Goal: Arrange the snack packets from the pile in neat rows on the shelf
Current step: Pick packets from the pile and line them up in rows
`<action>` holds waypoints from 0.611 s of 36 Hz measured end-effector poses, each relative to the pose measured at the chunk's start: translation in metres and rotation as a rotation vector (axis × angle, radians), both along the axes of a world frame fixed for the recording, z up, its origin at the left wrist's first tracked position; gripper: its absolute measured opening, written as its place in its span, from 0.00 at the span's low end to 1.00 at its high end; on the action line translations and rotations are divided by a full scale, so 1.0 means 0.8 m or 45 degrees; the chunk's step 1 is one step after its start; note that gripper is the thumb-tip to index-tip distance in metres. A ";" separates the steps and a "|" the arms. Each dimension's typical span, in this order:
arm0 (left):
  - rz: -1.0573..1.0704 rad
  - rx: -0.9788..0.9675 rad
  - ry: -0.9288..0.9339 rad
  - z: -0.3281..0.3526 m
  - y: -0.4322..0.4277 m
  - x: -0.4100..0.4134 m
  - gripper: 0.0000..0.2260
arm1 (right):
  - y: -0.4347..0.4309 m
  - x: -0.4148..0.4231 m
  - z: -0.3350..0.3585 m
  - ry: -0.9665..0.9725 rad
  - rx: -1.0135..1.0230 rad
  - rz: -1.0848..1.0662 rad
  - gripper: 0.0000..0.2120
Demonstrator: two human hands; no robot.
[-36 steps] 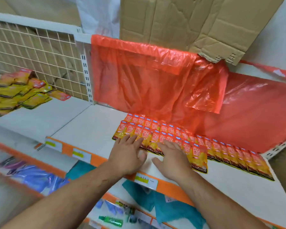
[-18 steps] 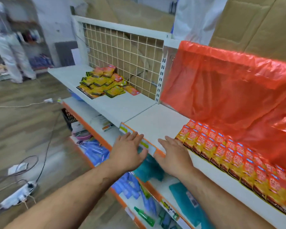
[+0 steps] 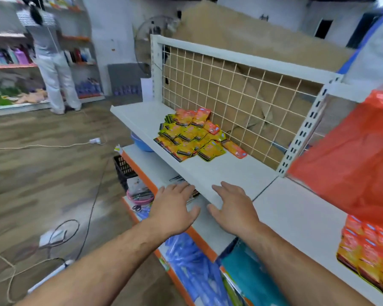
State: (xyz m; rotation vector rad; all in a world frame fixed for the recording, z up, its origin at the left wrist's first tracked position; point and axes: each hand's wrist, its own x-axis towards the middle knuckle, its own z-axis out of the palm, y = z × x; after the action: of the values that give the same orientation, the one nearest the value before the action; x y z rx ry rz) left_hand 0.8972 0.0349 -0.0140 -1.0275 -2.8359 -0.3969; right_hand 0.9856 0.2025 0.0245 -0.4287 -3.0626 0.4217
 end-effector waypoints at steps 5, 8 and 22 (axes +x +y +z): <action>0.029 0.027 -0.015 -0.002 -0.015 -0.057 0.31 | -0.010 -0.065 -0.005 -0.026 -0.005 0.034 0.30; 0.052 0.010 -0.044 -0.006 -0.012 -0.092 0.30 | -0.004 -0.105 -0.006 -0.013 -0.003 0.030 0.30; 0.140 0.029 -0.004 0.019 0.036 -0.272 0.34 | 0.054 -0.307 -0.009 0.088 -0.073 0.060 0.28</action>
State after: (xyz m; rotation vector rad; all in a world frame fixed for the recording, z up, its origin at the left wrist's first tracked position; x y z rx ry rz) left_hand 0.6799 0.0636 0.0011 -0.8628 -2.8667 -0.4198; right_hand 0.7397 0.2458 0.0171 -0.3363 -3.0049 0.5152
